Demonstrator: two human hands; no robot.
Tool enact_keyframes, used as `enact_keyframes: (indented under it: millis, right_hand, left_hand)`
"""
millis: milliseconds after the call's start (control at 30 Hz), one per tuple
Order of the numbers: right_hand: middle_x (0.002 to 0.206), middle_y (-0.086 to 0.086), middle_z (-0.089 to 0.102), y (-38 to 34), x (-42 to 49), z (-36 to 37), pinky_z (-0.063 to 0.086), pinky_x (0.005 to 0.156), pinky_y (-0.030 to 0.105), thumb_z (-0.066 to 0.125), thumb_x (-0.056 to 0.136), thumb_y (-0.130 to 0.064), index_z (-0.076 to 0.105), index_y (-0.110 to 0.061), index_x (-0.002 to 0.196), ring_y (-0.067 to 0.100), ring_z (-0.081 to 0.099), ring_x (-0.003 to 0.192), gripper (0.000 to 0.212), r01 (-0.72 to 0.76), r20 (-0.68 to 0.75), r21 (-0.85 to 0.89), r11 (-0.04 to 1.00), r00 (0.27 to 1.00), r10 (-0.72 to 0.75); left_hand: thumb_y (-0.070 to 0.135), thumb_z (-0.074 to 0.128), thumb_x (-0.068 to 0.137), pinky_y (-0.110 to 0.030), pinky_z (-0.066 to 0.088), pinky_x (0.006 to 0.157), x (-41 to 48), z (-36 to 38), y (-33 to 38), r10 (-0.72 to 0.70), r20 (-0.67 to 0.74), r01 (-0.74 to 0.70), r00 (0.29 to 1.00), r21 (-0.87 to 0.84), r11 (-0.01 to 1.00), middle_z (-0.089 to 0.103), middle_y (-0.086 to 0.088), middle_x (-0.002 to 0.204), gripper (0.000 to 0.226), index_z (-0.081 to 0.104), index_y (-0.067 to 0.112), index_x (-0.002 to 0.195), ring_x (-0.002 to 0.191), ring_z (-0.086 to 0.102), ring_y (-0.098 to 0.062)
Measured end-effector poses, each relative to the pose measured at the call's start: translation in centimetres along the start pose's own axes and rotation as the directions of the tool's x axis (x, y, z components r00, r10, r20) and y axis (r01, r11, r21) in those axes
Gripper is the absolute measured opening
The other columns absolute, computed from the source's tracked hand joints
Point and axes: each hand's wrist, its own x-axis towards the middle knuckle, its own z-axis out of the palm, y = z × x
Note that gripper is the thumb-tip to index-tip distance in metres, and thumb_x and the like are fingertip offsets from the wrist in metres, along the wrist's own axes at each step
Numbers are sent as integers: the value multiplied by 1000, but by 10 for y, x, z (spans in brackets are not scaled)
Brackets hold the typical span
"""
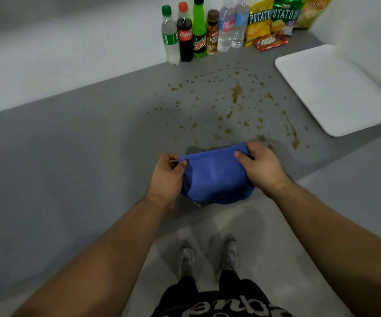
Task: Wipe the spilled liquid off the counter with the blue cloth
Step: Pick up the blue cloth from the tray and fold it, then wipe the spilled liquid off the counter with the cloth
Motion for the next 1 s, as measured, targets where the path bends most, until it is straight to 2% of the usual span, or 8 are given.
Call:
enact_keyframes:
  millis: [167,267,400,500,633,700,800,1000]
  right_hand:
    - [89,-5,67,-1,27,17,46,77,33,53,106,-41,66,-20,101,24,65,92,25,-45,19,-90,995,999,47]
    - [109,-9,63,7,30,25,45,91,29,63,103,-36,63,-16,132,16,60,106,35,-14,92,-137,990,995,27]
    - [120,2,67,19,22,31,46,94,30,68,97,-16,57,-19,142,22,64,112,47,117,-5,-225,967,993,-122]
    - [134,11,63,24,14,42,49,101,41,68,95,-15,60,-15,138,31,60,119,44,223,-80,-468,855,953,-293]
    - [149,13,58,24,-5,80,39,117,58,64,98,-35,69,-14,132,36,56,134,40,476,146,-564,675,862,-486]
    - [169,8,34,23,-16,103,12,126,64,45,100,-59,53,-27,151,32,31,155,60,435,238,-637,637,896,-374]
    - [176,0,-13,29,-20,127,-14,123,61,14,94,-82,1,-42,166,29,-16,161,83,300,229,-767,567,954,-194]
    - [175,2,-16,17,-11,144,-10,124,67,16,94,-70,0,-39,166,34,-18,160,80,206,167,-769,605,978,-121]
  left_hand:
    - [8,66,94,-49,61,75,11,-2,-19,-80,36,84,996,-128,988,74,-6,103,22,56,22,109,99,72,-32]
    - [-1,70,86,-54,61,87,10,-2,-29,-16,46,15,999,7,1000,72,-4,106,36,55,27,103,103,72,-33]
    - [5,69,87,-34,62,83,14,-3,-35,118,23,-120,993,183,976,70,8,99,34,55,32,102,96,71,-22]
    - [20,70,89,-37,60,84,16,-13,-40,209,4,-184,978,485,855,67,6,111,33,56,31,117,96,66,-15]
    - [23,67,89,-44,51,91,19,-32,-53,449,102,-372,888,734,568,67,-5,118,30,62,20,119,106,62,-29]
    - [24,69,87,-47,45,101,25,-41,-60,491,114,-367,864,810,457,68,-9,123,32,67,16,118,114,60,-35]
    - [30,66,91,-56,32,119,33,-52,-73,505,156,-383,849,840,384,61,-9,140,38,67,14,125,133,53,-34]
    - [40,49,98,-56,26,123,40,-57,-84,519,175,-397,837,847,355,53,-4,151,45,61,19,135,142,46,-29]
